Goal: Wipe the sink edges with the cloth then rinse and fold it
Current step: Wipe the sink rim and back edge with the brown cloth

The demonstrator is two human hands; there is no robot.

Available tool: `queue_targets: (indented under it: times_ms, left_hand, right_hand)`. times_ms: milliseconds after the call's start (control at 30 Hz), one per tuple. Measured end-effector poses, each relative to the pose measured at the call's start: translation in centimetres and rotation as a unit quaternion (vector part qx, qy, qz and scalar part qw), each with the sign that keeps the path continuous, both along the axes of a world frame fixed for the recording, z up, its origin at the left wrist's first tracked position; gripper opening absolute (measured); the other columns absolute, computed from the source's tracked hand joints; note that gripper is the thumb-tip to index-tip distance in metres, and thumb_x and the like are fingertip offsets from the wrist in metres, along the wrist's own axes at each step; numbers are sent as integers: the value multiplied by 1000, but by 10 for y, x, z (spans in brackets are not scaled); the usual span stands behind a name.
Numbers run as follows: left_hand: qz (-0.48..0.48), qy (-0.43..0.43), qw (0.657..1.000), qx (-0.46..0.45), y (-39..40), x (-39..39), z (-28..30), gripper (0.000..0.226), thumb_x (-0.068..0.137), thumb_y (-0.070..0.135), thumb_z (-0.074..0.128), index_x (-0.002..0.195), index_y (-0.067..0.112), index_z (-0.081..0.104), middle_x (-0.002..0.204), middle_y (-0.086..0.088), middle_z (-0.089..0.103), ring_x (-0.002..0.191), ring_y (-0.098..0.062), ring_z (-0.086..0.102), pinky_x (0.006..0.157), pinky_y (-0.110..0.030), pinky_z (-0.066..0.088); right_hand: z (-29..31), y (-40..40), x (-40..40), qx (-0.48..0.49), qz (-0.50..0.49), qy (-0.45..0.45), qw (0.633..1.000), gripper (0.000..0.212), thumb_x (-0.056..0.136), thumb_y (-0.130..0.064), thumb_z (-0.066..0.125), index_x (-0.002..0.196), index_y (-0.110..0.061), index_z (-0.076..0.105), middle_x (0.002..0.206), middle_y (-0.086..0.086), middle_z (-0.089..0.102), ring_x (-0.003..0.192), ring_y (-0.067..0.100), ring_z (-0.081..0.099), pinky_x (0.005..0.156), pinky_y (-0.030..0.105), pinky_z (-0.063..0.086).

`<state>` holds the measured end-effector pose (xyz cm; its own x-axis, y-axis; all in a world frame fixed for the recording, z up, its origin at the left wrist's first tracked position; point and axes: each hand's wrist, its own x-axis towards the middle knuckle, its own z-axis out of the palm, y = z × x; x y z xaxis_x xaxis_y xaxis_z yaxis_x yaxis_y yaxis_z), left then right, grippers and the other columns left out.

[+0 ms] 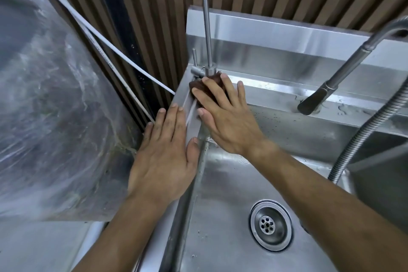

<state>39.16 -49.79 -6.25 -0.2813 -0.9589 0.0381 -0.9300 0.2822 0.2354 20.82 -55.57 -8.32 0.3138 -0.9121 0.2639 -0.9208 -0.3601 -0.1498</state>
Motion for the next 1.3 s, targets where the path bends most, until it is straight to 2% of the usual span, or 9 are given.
queue_targets:
  times_ms: [67, 233, 367, 433, 633, 733, 867, 1067, 1300]
  left_hand:
    - [-1, 2, 1000, 2, -1, 0, 0, 73, 102, 51, 8, 165, 16, -1, 173, 0, -4, 159, -17, -6, 125, -34, -4]
    - [-11, 9, 1000, 4, -1, 3, -1, 73, 102, 51, 9, 165, 16, 3, 173, -1, 0, 160, -18, -2, 126, -36, 0]
    - [-10, 10, 1000, -9, -2, 2, -4, 72, 102, 49, 15, 164, 12, 15, 172, -6, 14, 159, -23, 11, 127, -41, 10]
    - [-3, 0, 1000, -9, -3, 0, -4, 72, 102, 48, 16, 163, 10, 18, 171, -7, 18, 159, -26, 15, 127, -47, 14]
    - [-19, -21, 999, 18, -26, -26, 15, 78, 95, 49, 7, 164, 11, 15, 173, -8, 11, 160, -30, -1, 128, -46, -4]
    - [-53, -16, 998, 4, -58, -36, 12, 74, 96, 44, 11, 162, 13, 21, 171, -6, 19, 158, -29, 7, 129, -47, 5]
    - [-61, -49, 997, -17, -73, -38, -2, 73, 99, 44, 9, 163, 12, 19, 172, -5, 17, 159, -27, 9, 129, -47, 8]
    - [-65, -62, 996, -27, -71, -37, -3, 72, 100, 43, 6, 164, 13, 18, 173, -3, 13, 159, -26, 7, 129, -46, 6]
    - [-70, -62, 995, -32, -72, -36, -5, 73, 99, 44, 4, 164, 13, 15, 173, -4, 11, 160, -26, 7, 129, -46, 7]
  right_hand:
    - [-3, -1, -7, 22, -7, -28, 999, 52, 113, -38, 27, 164, -27, 25, 173, -6, 15, 161, 27, -2, 129, 44, -5]
    - [1, 6, -13, 19, -55, -4, 998, 52, 110, -28, 31, 159, -16, 37, 166, 2, 36, 157, 28, 24, 130, 40, 13]
    - [15, 21, -41, 21, -227, -87, 970, 42, 111, -24, 31, 145, -5, 47, 149, 16, 53, 148, 32, 37, 126, 43, 25]
    - [19, 9, -37, 28, -284, -99, 953, 43, 112, -21, 32, 147, -2, 44, 154, 20, 47, 150, 35, 32, 127, 45, 19]
    - [4, -19, 1, -13, -176, -49, 983, 53, 110, -32, 31, 156, -6, 40, 165, 16, 34, 157, 39, 17, 130, 50, 10]
    - [0, -1, -20, -59, -221, -24, 973, 58, 111, -37, 31, 160, -6, 30, 169, 19, 23, 159, 37, 13, 131, 48, 10]
    - [-8, 10, -15, -43, -277, -49, 959, 59, 107, -40, 36, 153, -2, 39, 158, 23, 40, 152, 42, 27, 128, 52, 17]
    - [0, -22, 0, -12, -214, -66, 975, 54, 107, -30, 34, 154, -5, 44, 161, 19, 41, 153, 39, 32, 128, 48, 20]
    - [12, -10, -33, 58, -496, -67, 864, 67, 103, -15, 35, 158, 11, 7, 167, 31, 11, 157, 44, 11, 128, 47, 14]
